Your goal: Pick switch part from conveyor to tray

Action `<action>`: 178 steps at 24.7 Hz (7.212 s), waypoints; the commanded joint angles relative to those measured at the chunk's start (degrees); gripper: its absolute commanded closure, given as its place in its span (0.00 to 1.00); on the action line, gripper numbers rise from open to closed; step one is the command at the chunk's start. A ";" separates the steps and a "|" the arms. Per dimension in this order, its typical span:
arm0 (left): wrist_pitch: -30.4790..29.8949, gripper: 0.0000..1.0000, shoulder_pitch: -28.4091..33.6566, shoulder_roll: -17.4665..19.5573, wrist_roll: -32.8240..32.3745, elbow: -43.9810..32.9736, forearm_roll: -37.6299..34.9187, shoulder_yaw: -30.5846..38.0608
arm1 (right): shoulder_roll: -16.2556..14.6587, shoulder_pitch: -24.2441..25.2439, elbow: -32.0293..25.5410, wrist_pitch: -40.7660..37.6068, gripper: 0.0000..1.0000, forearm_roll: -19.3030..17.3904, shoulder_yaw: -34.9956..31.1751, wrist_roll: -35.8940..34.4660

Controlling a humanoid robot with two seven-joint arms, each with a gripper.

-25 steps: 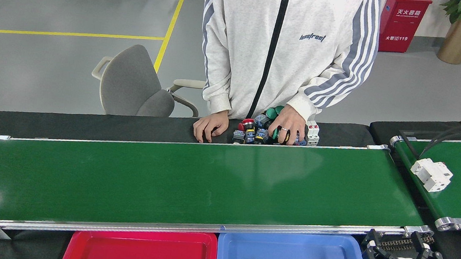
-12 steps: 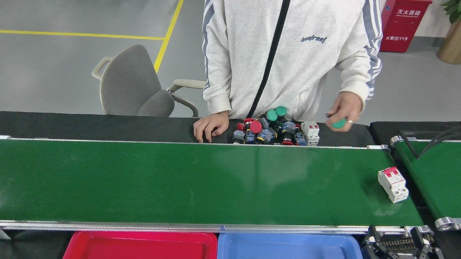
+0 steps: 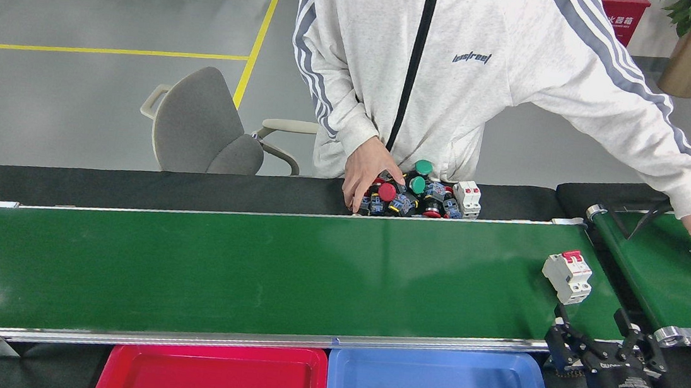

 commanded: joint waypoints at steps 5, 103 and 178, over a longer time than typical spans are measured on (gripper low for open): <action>-0.15 0.00 -0.77 1.04 -1.50 -0.88 -0.35 0.05 | 1.59 -9.27 9.99 5.56 0.00 -0.21 6.96 0.72; 9.52 0.00 2.48 2.53 -1.50 -7.21 1.41 -6.27 | 13.63 -4.97 -7.31 22.70 0.94 5.50 36.75 1.34; 9.96 0.00 2.48 -3.53 -2.55 -13.98 -2.98 -6.27 | 9.85 1.28 -11.37 -3.58 0.01 10.42 47.30 -6.57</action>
